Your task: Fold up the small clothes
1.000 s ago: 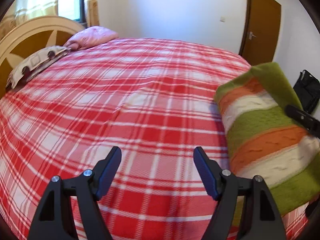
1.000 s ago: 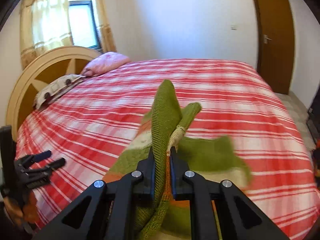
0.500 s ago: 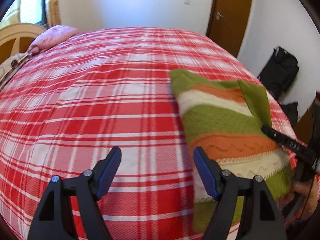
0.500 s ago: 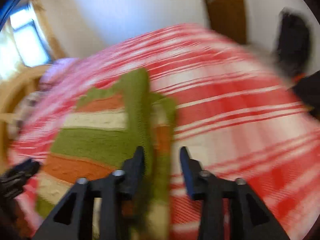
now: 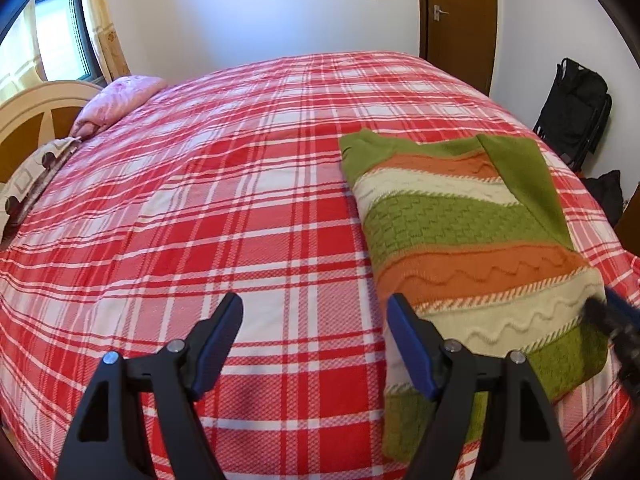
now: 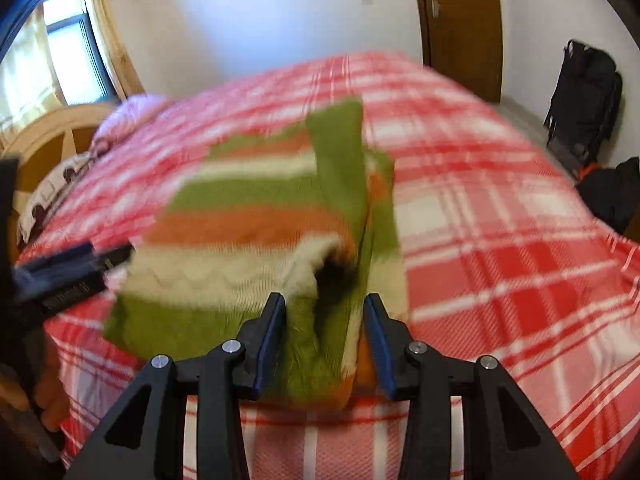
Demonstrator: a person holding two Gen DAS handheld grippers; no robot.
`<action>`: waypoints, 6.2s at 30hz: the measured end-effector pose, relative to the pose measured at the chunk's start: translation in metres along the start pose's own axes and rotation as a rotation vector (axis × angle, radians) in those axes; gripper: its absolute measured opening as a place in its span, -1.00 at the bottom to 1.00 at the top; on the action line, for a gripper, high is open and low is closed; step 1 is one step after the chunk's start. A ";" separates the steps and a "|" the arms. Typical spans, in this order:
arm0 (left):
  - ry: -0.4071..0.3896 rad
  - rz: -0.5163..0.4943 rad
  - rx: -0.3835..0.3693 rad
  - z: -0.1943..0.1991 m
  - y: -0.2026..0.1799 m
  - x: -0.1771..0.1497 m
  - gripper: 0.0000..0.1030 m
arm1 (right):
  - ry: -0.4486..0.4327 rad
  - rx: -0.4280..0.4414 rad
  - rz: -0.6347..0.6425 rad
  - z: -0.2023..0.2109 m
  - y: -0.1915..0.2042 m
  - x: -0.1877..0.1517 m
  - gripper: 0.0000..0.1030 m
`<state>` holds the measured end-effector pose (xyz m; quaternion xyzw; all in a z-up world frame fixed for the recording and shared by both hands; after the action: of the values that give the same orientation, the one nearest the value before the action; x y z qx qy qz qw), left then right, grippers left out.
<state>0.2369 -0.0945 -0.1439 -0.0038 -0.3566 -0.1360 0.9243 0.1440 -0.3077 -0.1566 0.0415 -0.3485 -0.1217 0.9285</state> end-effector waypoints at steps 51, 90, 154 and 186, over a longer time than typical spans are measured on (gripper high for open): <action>0.028 -0.005 0.022 -0.025 -0.017 -0.001 0.55 | 0.077 -0.214 0.200 -0.144 -0.014 0.156 -0.69; -0.009 -0.034 0.002 0.008 -0.022 0.002 0.72 | -0.187 0.133 -0.157 0.031 -0.046 0.038 0.45; 0.113 0.077 -0.309 -0.069 -0.064 0.036 0.35 | -0.015 0.228 -0.097 -0.093 -0.029 0.070 0.14; 0.091 -0.165 -0.130 0.034 -0.065 -0.045 -0.11 | -0.003 0.271 -0.136 0.025 0.008 -0.038 -0.21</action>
<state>0.1659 -0.1419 -0.1542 -0.0280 -0.3037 -0.2343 0.9231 0.1015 -0.2903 -0.1611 0.1896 -0.3596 -0.1363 0.9034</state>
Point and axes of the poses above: each gripper's, at about its wrist camera, not at the fingertips, and z roughly against the way its jaws point, y to its left, x to its top, the point moved 6 cm from there along -z, roughly the way its jaws point
